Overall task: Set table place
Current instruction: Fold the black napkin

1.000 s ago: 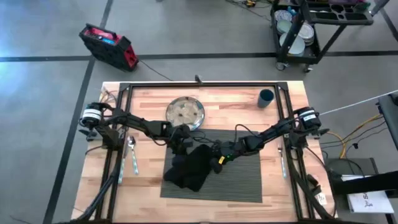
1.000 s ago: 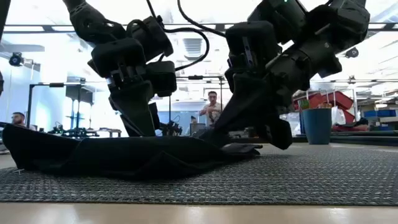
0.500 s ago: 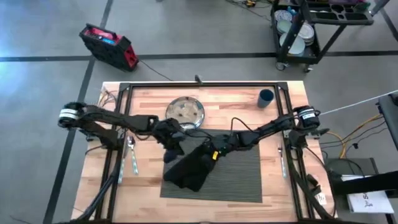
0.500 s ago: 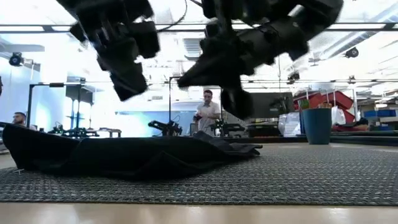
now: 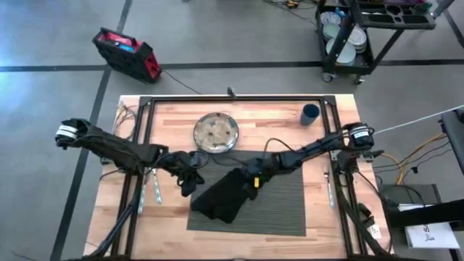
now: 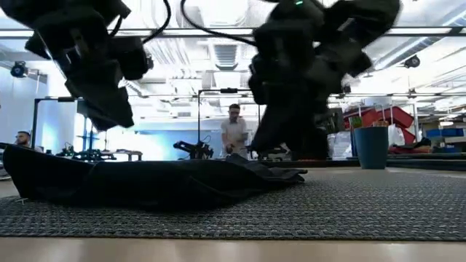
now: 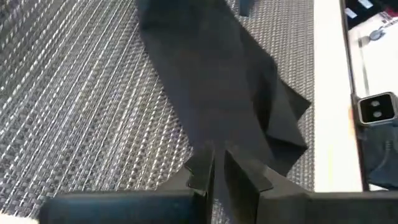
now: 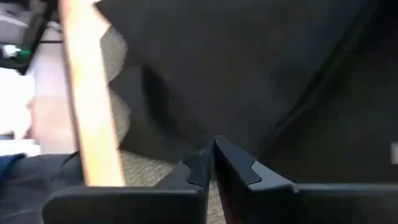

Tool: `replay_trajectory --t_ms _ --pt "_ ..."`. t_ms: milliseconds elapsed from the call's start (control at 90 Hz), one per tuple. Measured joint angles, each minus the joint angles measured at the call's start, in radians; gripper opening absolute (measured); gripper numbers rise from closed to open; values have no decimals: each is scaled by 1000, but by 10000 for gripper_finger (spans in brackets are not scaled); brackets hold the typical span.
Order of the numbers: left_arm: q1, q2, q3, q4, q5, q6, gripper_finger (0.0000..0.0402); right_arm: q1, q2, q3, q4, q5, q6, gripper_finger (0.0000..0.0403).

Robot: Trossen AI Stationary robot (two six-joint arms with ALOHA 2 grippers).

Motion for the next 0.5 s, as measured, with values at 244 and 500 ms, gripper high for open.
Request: replay_trajectory --t_ms 244,500 --pt "2 121 57 62 3 108 20 22 -1 -36 82 66 74 108" --pt "2 327 141 48 26 168 20 9 -1 -37 50 140 128 159"
